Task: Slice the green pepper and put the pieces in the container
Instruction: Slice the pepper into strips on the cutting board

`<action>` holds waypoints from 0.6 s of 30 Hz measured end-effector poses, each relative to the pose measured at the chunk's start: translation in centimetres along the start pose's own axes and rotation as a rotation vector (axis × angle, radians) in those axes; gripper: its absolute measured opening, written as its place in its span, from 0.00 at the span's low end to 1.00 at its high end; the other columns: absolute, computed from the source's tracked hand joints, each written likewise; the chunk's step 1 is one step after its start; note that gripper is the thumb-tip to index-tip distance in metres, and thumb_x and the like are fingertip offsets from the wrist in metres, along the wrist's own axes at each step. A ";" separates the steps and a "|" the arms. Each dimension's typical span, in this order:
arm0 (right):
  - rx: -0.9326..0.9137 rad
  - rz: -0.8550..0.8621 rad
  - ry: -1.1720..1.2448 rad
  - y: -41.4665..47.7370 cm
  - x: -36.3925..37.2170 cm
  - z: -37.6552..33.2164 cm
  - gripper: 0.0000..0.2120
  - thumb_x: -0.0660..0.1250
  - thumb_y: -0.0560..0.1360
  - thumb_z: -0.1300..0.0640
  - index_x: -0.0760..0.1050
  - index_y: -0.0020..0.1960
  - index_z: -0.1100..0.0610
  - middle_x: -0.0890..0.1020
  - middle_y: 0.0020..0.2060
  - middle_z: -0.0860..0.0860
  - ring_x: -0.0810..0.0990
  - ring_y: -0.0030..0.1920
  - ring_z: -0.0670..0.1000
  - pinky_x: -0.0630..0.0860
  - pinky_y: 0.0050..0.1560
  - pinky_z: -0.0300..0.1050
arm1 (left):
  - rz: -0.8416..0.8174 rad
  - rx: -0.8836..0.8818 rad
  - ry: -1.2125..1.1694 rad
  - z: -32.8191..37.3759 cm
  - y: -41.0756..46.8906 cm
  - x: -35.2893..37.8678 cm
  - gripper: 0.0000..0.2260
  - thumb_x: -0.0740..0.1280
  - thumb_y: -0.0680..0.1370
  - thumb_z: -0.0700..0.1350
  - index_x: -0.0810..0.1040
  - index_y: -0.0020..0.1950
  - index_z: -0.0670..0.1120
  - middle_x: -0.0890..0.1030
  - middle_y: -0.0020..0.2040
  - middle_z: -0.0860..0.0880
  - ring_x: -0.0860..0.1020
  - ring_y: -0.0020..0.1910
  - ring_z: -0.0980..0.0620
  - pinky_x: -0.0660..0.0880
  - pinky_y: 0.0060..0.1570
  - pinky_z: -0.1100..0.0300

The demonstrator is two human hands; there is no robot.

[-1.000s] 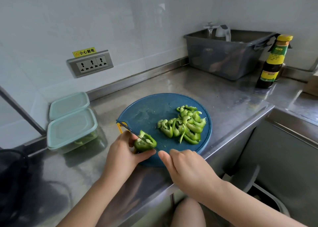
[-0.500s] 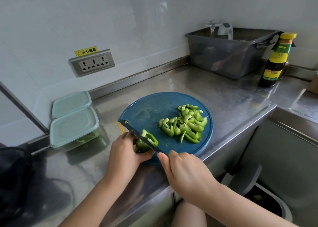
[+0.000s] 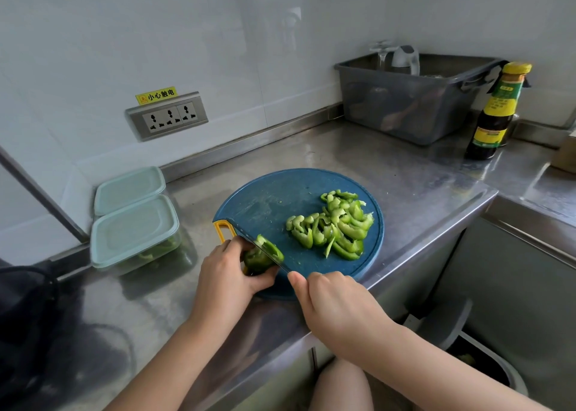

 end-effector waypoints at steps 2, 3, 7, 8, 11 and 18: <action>0.000 -0.020 -0.007 0.3 -0.2 -0.3 0.24 0.44 0.81 0.43 0.58 0.32 0.55 0.64 0.29 0.50 0.71 0.37 0.60 0.65 0.37 0.47 | -0.003 -0.016 -0.012 -0.1 0.0 0.2 0.28 0.63 0.58 0.66 0.78 0.48 0.48 0.80 0.42 0.50 0.77 0.43 0.49 0.73 0.40 0.56; -0.001 -0.031 -0.011 0.5 -0.3 -0.5 0.24 0.44 0.81 0.43 0.58 0.32 0.55 0.64 0.29 0.50 0.71 0.37 0.60 0.65 0.37 0.47 | -0.007 -0.025 -0.018 -0.2 0.0 0.2 0.28 0.62 0.58 0.66 0.78 0.48 0.48 0.80 0.42 0.50 0.77 0.43 0.49 0.73 0.40 0.56; -0.036 -0.067 -0.041 1.3 -0.6 -1.1 0.23 0.43 0.82 0.45 0.58 0.32 0.55 0.63 0.29 0.51 0.72 0.38 0.61 0.66 0.38 0.47 | -0.020 -0.046 -0.021 -0.3 0.1 0.3 0.27 0.64 0.59 0.63 0.76 0.48 0.45 0.76 0.42 0.51 0.75 0.44 0.48 0.67 0.36 0.62; -0.051 -0.075 -0.051 1.5 -0.6 -1.2 0.23 0.43 0.83 0.46 0.60 0.33 0.55 0.63 0.29 0.51 0.70 0.37 0.60 0.66 0.38 0.47 | -0.026 -0.055 -0.028 -0.4 0.1 0.4 0.27 0.64 0.59 0.64 0.76 0.47 0.45 0.76 0.42 0.51 0.74 0.44 0.48 0.66 0.35 0.65; -0.112 -0.081 -0.138 3.0 -0.3 -1.8 0.21 0.44 0.83 0.51 0.67 0.39 0.57 0.67 0.31 0.53 0.71 0.38 0.59 0.65 0.33 0.46 | -0.040 -0.062 -0.050 -0.7 0.2 0.5 0.24 0.62 0.59 0.66 0.73 0.43 0.48 0.76 0.40 0.51 0.74 0.41 0.50 0.65 0.33 0.68; -0.139 -0.238 -0.215 7.4 -0.2 -3.0 0.18 0.52 0.79 0.64 0.60 0.68 0.66 0.75 0.54 0.61 0.77 0.51 0.62 0.66 0.32 0.47 | -0.067 -0.038 -0.038 -0.9 0.1 0.5 0.16 0.77 0.63 0.49 0.74 0.44 0.46 0.77 0.41 0.49 0.73 0.40 0.49 0.64 0.33 0.68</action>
Point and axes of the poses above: each hand's wrist, its own y-axis towards the middle knuckle, its own x-axis out of the palm, z = x × y, the point moved 3 cm from there along y, towards the middle knuckle
